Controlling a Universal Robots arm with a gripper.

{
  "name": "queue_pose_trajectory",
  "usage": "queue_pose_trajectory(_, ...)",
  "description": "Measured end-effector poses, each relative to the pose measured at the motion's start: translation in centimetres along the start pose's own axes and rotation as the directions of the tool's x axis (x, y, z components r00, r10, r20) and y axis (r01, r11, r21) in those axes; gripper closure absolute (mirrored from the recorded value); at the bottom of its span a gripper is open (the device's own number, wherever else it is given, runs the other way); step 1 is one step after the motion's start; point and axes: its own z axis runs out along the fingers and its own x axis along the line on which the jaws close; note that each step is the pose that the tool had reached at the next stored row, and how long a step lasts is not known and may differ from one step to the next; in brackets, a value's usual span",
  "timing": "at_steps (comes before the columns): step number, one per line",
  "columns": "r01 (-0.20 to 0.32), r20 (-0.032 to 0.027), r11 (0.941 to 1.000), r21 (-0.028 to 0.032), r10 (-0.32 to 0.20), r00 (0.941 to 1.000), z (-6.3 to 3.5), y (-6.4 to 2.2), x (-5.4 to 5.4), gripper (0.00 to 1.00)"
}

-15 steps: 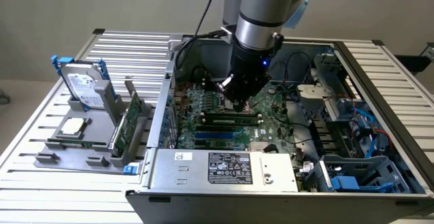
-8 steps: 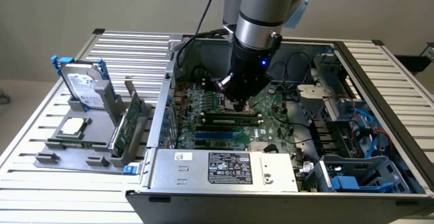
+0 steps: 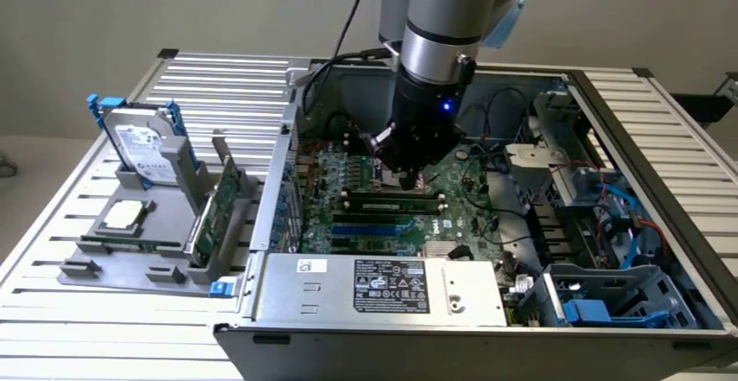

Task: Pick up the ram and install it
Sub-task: 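Press down the ram until it locks into place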

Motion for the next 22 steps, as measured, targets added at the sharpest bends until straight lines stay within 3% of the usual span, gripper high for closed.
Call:
queue_pose_trajectory(11, -0.110, 0.0127, 0.9939, 0.0025, 0.110, 0.9939, 0.00, 0.00, 0.00, 0.89)
queue_pose_trajectory(19, -0.190, 0.0194, 0.9818, 0.0036, 0.190, 0.9816, 0.00, 0.00, 0.00, 0.89)
queue_pose_trajectory(22, -0.221, 0.0187, 0.9753, 0.0041, 0.221, 0.9752, -0.01, -0.01, 0.01, 0.89)
